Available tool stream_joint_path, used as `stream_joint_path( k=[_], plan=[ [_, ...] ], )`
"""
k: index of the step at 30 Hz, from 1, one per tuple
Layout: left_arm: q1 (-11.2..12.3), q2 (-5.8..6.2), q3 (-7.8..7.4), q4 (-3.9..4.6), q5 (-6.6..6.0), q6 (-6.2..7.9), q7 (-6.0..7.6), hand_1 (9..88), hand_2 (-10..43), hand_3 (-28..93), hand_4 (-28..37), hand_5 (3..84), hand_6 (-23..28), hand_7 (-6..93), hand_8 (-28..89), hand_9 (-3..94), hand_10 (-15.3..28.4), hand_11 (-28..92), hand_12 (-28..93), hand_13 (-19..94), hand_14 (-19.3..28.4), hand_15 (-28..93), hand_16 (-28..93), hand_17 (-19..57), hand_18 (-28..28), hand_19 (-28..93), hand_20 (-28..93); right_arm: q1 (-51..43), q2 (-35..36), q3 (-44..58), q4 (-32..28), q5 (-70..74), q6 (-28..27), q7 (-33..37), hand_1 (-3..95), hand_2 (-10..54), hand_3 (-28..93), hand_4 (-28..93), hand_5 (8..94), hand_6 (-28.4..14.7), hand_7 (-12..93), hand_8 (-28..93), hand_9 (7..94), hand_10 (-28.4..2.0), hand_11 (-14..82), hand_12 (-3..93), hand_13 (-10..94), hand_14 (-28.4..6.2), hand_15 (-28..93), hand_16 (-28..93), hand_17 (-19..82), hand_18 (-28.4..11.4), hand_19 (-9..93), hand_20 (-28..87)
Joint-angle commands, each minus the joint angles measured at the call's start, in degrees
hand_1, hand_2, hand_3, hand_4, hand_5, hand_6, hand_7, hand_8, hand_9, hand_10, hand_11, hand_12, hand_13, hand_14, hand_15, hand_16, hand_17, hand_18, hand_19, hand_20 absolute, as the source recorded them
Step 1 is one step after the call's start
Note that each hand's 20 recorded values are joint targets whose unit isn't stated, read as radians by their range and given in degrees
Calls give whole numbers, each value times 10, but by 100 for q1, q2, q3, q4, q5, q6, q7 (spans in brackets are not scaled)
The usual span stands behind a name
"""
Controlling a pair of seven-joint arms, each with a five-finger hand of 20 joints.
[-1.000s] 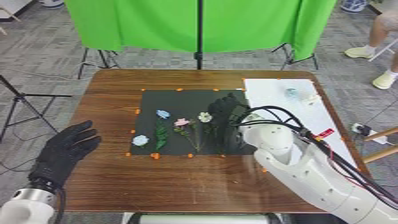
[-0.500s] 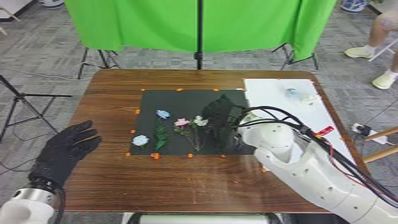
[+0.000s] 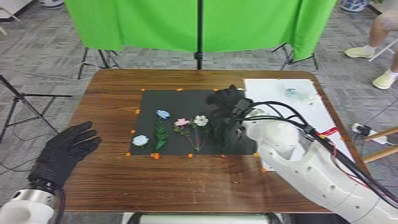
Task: Arrange flowers
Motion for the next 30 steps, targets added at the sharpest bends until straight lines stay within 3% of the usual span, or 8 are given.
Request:
stream_joint_path(
  k=[1,7,15,19,26,30],
  plan=[
    [115,-60,-14,-3,-25,88,29,326,31,725,-283,383,51,341,-171,359,152,382,91,298,176,518,-87,-50,230,640,-52,163,656,353,413,86,442,1142,181,54,921,-233,353,-29,263,-179,355,-120,251,205,341,-100,565,118,155,-183,685,406],
    [153,-82,-35,-18,-22,104,60,327,32,723,-283,382,51,336,-166,359,152,377,94,298,176,514,-83,-50,229,637,-49,15,1103,719,767,298,498,1957,180,-26,878,-274,277,-59,237,-150,265,-142,217,218,228,-125,350,139,101,-192,562,270],
    [193,-75,-36,-36,-37,126,101,326,32,724,-283,382,50,333,-164,359,152,374,97,297,176,510,-81,-50,229,635,-46,-90,1313,976,1206,838,501,2368,174,-73,853,-283,233,-84,195,-122,226,-150,175,232,191,-139,239,174,73,-210,511,178],
    [187,-77,-36,-34,-35,99,90,326,32,724,-283,382,50,333,-164,358,151,375,98,297,176,510,-80,-51,229,634,-44,-166,1289,1086,1381,844,426,2165,188,-89,864,-283,244,-78,219,-134,265,-143,191,215,253,-111,280,175,74,-211,515,171],
    [159,-76,-24,-28,-30,102,43,326,32,723,-283,382,50,332,-164,358,152,373,98,298,176,510,-80,-51,229,634,-41,-181,1201,1077,1565,805,319,1811,235,-89,885,-282,314,-45,266,-171,394,-98,269,193,400,-74,390,160,112,-201,559,188],
    [149,-64,-26,-24,-34,108,45,326,32,723,-283,381,50,332,-164,358,151,373,98,300,176,512,-79,-50,229,634,-40,-168,1191,970,1649,742,499,1561,305,-72,882,-281,434,4,315,-210,547,-83,369,193,557,-47,501,157,198,-169,662,266]
  ],
)
